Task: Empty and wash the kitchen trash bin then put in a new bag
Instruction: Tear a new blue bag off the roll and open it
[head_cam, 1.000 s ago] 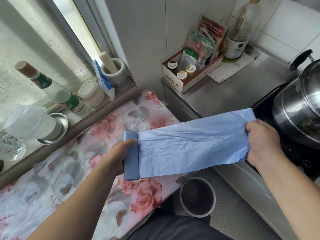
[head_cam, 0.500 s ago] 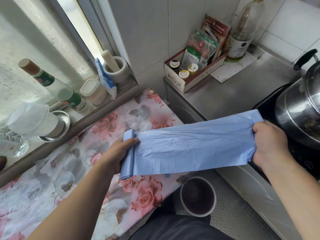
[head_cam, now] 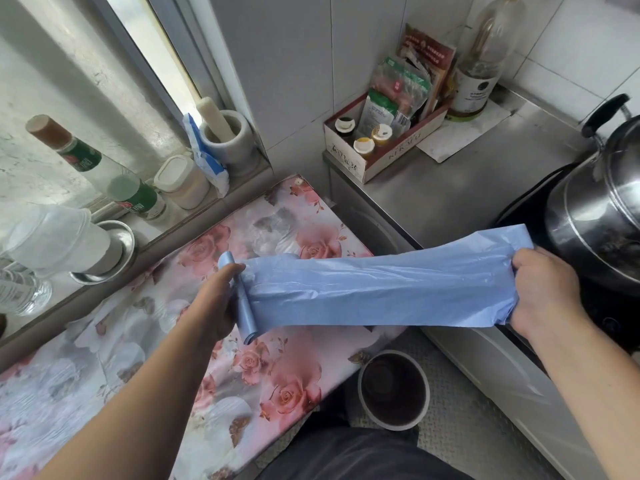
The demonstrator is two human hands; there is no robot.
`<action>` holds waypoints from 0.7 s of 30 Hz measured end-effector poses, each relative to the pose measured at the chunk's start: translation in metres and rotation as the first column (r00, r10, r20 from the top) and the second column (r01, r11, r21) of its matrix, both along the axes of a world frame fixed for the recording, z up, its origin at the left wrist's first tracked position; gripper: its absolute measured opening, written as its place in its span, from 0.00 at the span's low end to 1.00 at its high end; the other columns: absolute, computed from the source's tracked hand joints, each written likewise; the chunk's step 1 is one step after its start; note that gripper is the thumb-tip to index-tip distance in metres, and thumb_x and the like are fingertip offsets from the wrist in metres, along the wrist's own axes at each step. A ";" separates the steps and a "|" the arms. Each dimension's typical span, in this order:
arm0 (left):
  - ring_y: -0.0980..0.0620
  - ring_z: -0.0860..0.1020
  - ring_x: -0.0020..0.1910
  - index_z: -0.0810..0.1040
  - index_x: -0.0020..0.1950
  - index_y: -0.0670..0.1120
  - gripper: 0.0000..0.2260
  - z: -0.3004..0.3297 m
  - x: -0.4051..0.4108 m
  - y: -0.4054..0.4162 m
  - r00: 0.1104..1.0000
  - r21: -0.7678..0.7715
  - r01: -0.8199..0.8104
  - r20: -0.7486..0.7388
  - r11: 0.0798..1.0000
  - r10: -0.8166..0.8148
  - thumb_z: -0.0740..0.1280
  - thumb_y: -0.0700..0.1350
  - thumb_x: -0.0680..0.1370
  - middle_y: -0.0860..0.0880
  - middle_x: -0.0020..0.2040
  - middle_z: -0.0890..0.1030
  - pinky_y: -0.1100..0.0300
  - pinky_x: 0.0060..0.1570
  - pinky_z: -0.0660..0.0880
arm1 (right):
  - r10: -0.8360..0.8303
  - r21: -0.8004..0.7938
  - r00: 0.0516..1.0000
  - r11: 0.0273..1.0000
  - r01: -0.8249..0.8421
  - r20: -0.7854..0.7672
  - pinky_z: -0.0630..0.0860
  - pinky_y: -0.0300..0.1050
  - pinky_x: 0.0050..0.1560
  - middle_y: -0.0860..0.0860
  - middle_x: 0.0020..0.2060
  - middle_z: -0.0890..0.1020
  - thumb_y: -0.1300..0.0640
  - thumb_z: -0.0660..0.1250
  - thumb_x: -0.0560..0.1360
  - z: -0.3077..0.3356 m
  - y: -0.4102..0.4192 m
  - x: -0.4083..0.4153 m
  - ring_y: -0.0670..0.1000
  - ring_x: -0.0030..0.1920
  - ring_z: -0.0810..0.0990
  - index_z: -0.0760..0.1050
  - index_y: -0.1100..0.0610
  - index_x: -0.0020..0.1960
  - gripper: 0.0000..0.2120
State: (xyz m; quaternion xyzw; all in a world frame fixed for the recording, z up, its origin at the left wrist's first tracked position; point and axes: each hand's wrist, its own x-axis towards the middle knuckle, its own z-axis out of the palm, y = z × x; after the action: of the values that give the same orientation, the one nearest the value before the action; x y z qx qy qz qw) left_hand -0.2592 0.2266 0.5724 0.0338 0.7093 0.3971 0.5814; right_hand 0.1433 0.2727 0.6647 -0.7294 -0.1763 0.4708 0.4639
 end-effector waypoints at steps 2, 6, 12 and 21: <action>0.43 0.82 0.54 0.73 0.63 0.43 0.23 -0.005 -0.002 0.005 0.998 -0.021 -0.038 -0.048 0.999 0.037 0.72 0.54 0.74 0.42 0.56 0.81 0.48 0.51 0.79 | 0.009 -0.005 1.000 1.000 -0.009 -0.022 0.72 0.40 0.26 0.48 0.21 0.74 0.69 0.53 0.68 -0.003 -0.001 -0.001 0.50 0.23 0.73 0.74 0.54 0.24 0.20; 0.44 0.80 0.50 0.71 0.64 0.42 0.24 -0.015 -0.018 0.015 0.953 -0.077 -0.188 -0.256 0.979 0.162 0.75 0.50 0.74 0.42 0.56 0.80 0.50 0.50 0.77 | -0.018 -0.021 1.000 1.000 0.018 -0.015 0.73 0.42 0.30 0.53 0.28 0.73 0.69 0.54 0.68 -0.007 -0.003 0.004 0.52 0.28 0.73 0.72 0.55 0.24 0.19; 0.45 0.79 0.43 0.71 0.68 0.40 0.29 -0.023 -0.027 0.030 0.917 -0.100 -0.156 -0.385 0.983 0.106 0.77 0.51 0.74 0.41 0.57 0.79 0.56 0.44 0.75 | 0.008 -0.090 0.999 0.996 -0.005 0.042 0.74 0.42 0.23 0.51 0.26 0.75 0.67 0.54 0.69 -0.019 -0.012 0.013 0.51 0.24 0.76 0.75 0.55 0.27 0.17; 0.43 0.79 0.55 0.69 0.68 0.43 0.34 -0.016 0.002 0.100 0.893 -0.096 0.110 -0.426 0.989 -0.141 0.78 0.57 0.70 0.41 0.60 0.77 0.50 0.51 0.77 | 0.096 -0.205 0.985 0.977 -0.065 0.144 0.74 0.45 0.27 0.52 0.31 0.77 0.64 0.55 0.68 -0.036 -0.031 0.020 0.56 0.30 0.77 0.76 0.55 0.34 0.12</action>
State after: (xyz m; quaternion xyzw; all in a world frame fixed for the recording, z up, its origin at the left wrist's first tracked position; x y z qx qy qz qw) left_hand -0.2574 0.3270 0.5568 0.1464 0.8302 0.3164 0.4350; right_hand 0.1633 0.2416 0.6284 -0.7985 -0.1927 0.4473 0.3539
